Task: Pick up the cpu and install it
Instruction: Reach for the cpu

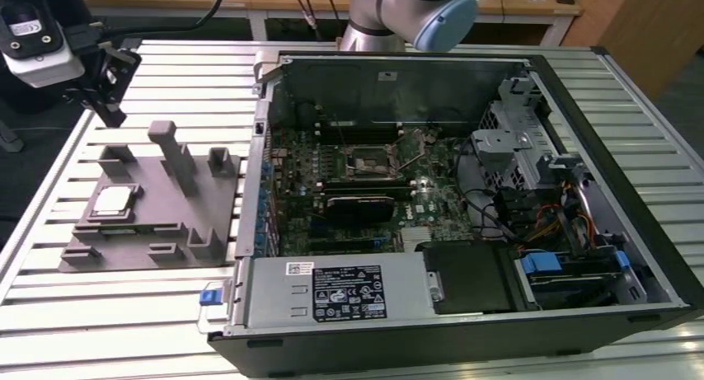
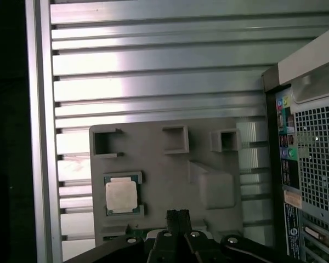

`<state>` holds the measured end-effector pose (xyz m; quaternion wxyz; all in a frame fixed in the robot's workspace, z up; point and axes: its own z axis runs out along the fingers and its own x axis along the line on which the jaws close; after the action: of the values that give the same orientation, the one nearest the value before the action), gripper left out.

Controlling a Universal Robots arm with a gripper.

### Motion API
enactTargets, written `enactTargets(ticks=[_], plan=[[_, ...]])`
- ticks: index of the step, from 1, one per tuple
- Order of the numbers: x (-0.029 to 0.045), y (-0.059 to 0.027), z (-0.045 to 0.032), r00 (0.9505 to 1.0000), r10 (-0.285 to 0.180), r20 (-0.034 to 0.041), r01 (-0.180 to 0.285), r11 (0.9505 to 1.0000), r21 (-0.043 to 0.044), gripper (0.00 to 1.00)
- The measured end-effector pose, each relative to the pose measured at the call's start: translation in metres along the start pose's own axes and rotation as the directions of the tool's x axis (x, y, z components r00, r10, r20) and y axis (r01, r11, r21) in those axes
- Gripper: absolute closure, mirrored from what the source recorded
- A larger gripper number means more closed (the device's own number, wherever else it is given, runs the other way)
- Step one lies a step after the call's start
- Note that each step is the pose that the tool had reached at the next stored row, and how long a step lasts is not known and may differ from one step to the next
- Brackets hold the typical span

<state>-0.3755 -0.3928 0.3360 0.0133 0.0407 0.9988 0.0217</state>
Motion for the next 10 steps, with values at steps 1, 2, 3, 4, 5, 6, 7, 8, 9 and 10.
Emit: enactTargets(ticks=[1, 2, 3, 4, 5, 6, 7, 8, 9, 10], plan=[[0.0010, -0.0002, 0.0015, 1.0000, 0.000, -0.0002, 0.000, 1.0000, 0.0002, 0.89], [0.0021, -0.0003, 0.0030, 1.0000, 0.000, -0.0002, 0.000, 1.0000, 0.0001, 0.89], [0.0032, -0.0005, 0.0046, 1.0000, 0.000, -0.0002, 0.000, 1.0000, 0.0002, 0.89], [0.0044, -0.0007, 0.0060, 1.0000, 0.000, -0.0004, 0.000, 1.0000, 0.0003, 0.89], [0.0057, -0.0008, 0.0074, 1.0000, 0.000, -0.0004, 0.000, 1.0000, 0.0003, 0.89], [0.0069, -0.0010, 0.0090, 1.0000, 0.000, -0.0002, 0.000, 1.0000, 0.0002, 0.89], [0.0080, -0.0011, 0.0106, 1.0000, 0.000, -0.0002, 0.000, 1.0000, 0.0002, 0.89], [0.0094, -0.0013, 0.0122, 1.0000, 0.000, -0.0002, 0.000, 1.0000, 0.0002, 0.89], [0.0105, -0.0015, 0.0137, 1.0000, 0.000, -0.0002, 0.000, 1.0000, 0.0002, 0.89], [0.0115, -0.0016, 0.0152, 1.0000, 0.000, 0.0000, 0.000, 1.0000, 0.0002, 0.89]])
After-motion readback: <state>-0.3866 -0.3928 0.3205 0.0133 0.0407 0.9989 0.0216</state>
